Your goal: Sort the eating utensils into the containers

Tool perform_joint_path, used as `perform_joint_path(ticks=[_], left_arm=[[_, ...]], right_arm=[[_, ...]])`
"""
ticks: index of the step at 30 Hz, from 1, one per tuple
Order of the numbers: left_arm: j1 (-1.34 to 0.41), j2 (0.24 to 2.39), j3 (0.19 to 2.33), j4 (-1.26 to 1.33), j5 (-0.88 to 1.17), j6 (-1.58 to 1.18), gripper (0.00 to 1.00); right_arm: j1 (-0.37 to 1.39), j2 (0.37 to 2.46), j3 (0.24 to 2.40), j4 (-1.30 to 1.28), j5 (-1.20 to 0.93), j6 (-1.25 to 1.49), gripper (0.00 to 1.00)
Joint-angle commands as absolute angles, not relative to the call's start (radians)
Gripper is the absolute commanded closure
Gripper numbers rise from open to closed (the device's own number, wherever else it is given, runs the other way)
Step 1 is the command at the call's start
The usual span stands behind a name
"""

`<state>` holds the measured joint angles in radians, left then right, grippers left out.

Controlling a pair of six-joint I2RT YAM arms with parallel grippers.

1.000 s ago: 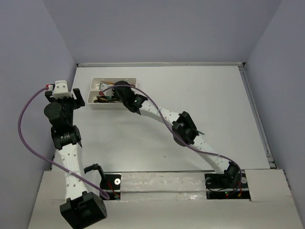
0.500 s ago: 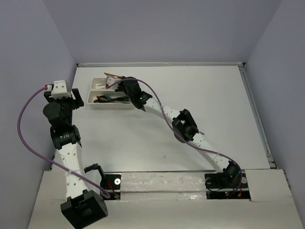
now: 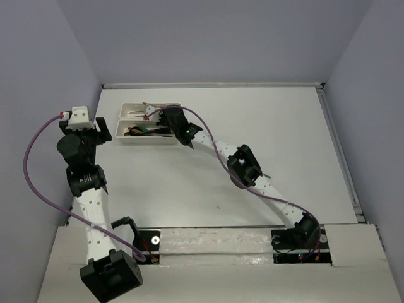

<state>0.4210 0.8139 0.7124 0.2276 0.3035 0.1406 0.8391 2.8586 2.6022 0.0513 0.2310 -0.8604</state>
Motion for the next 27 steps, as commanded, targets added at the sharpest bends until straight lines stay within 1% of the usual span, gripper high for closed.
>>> perform_joint_path(ticks=[1, 3, 4, 7, 9, 12, 16, 19, 20, 22, 23, 24, 25, 26, 27], left_arm=[[0.425, 0.808, 0.730, 0.273, 0.322, 0.140, 0.19], [0.425, 0.808, 0.730, 0.272, 0.322, 0.138, 0.19], [0.425, 0.808, 0.730, 0.272, 0.322, 0.138, 0.19], [0.425, 0.808, 0.730, 0.273, 0.324, 0.138, 0.19], [0.425, 0.807, 0.730, 0.273, 0.325, 0.138, 0.19], [0.426, 0.805, 0.729, 0.273, 0.325, 0.140, 0.19], [0.426, 0.804, 0.729, 0.273, 0.327, 0.140, 0.19], [0.426, 0.804, 0.727, 0.272, 0.327, 0.141, 0.19], [0.425, 0.805, 0.727, 0.273, 0.325, 0.141, 0.19], [0.426, 0.805, 0.726, 0.272, 0.328, 0.143, 0.19], [0.425, 0.805, 0.724, 0.272, 0.330, 0.141, 0.19], [0.426, 0.807, 0.724, 0.272, 0.333, 0.143, 0.19], [0.426, 0.805, 0.724, 0.270, 0.340, 0.143, 0.19], [0.426, 0.805, 0.724, 0.270, 0.345, 0.141, 0.19], [0.426, 0.804, 0.724, 0.270, 0.350, 0.140, 0.19]], right_arm=[[0.836, 2.865, 2.629, 0.046, 0.233, -0.815, 0.95], [0.836, 2.865, 2.632, 0.049, 0.229, -0.804, 0.85], [0.836, 2.867, 2.634, 0.052, 0.227, -0.801, 0.75], [0.827, 2.869, 2.643, 0.057, 0.218, -0.772, 0.60], [0.827, 2.870, 2.652, 0.057, 0.209, -0.756, 0.55], [0.827, 2.869, 2.669, 0.055, 0.198, -0.733, 0.52], [0.827, 2.861, 2.677, 0.052, 0.202, -0.715, 0.52], [0.827, 2.824, 2.669, 0.037, 0.212, -0.689, 0.52], [0.827, 2.804, 2.651, 0.005, 0.213, -0.640, 0.51], [0.827, 2.693, 2.616, -0.107, 0.190, -0.557, 0.44], [0.827, 2.636, 2.577, -0.141, 0.175, -0.472, 0.41], [0.827, 2.570, 2.465, -0.165, 0.160, -0.439, 0.38], [0.827, 2.431, 2.398, -0.213, 0.138, -0.390, 0.35], [0.827, 2.362, 2.332, -0.244, 0.129, -0.370, 0.34], [0.815, 2.230, 2.204, -0.270, 0.127, -0.353, 0.33]])
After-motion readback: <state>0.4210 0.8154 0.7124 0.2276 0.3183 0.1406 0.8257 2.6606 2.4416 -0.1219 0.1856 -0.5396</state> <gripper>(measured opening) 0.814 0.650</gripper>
